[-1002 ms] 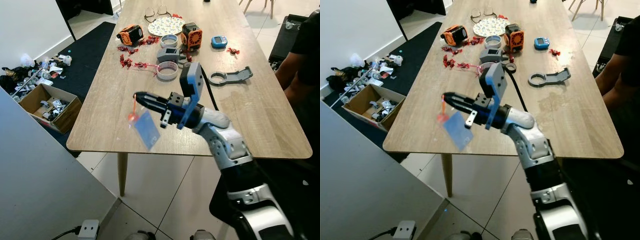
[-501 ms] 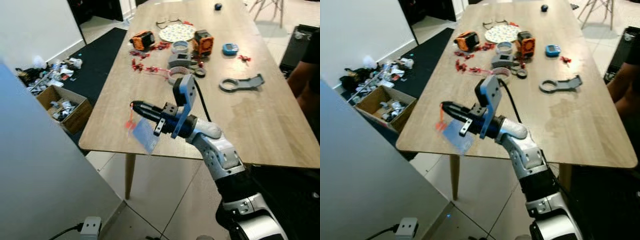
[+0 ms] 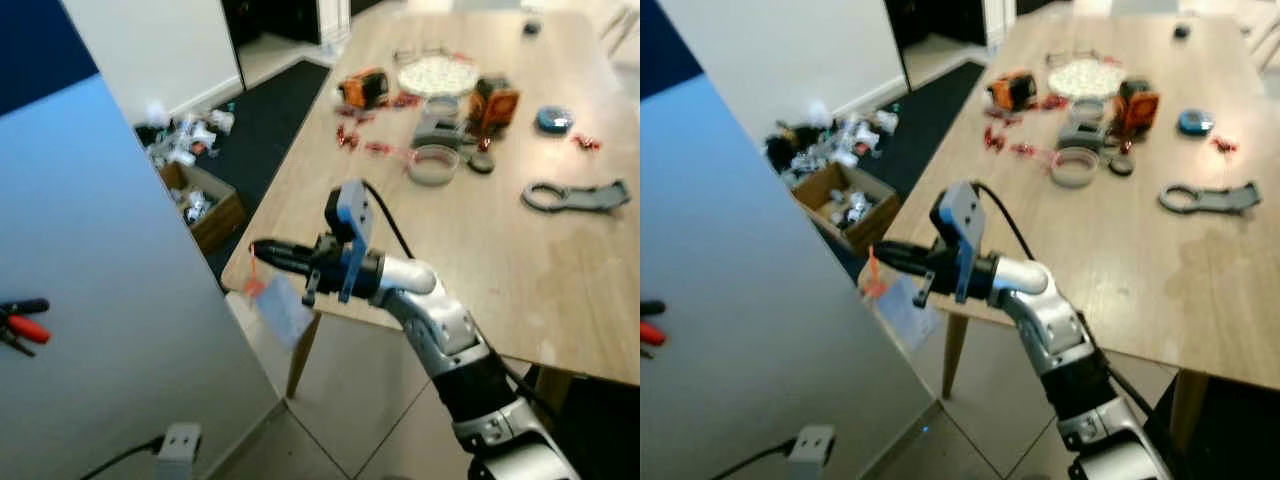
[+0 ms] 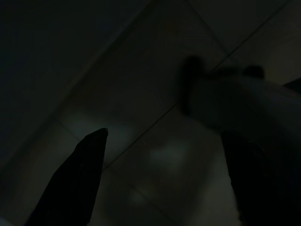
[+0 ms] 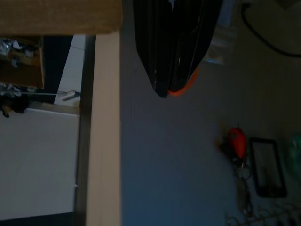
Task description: Hang keys on a hook
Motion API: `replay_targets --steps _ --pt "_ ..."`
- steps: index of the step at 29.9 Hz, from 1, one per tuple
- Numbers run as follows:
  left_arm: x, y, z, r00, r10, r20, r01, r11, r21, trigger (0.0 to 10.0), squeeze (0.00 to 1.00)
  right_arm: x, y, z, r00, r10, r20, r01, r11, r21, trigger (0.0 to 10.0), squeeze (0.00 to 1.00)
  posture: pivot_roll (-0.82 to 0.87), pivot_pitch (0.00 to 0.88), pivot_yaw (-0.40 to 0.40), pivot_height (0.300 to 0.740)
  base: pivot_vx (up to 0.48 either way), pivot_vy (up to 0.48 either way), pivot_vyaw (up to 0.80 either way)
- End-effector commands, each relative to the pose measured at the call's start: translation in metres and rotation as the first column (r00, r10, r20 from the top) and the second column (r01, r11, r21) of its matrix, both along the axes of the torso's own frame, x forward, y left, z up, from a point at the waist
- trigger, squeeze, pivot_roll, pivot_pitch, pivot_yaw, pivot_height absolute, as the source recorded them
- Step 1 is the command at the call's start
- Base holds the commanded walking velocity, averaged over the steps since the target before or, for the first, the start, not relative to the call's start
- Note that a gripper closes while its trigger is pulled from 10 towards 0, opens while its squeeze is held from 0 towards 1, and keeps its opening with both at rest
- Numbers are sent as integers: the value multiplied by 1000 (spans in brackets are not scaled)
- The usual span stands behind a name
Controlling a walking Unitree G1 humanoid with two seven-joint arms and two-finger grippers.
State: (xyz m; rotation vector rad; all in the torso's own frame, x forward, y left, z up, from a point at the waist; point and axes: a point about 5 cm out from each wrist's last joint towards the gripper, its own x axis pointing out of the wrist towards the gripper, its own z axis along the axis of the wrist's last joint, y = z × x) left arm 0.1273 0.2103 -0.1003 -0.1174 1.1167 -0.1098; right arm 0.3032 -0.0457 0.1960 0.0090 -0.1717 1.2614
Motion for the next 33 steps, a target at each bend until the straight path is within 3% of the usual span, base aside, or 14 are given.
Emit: replay_targets --steps 1,15,33 --pt "-10 11 -1 999 23 -28 -22 1000 18 10000 0 -5 11 1 999 44 6 -44 999 -4 10000 0 -105 98 113 740 0 0 800" --pt "-14 16 -1 999 22 -37 -22 1000 15 10000 0 -16 12 -6 992 124 -8 -124 991 -48 10000 0 -109 103 113 740 0 0 800" --pt "-13 8 -2 999 18 -41 -17 1000 10 10000 0 -25 12 -13 981 191 -33 -193 977 -90 10000 0 -110 107 110 740 0 0 800"
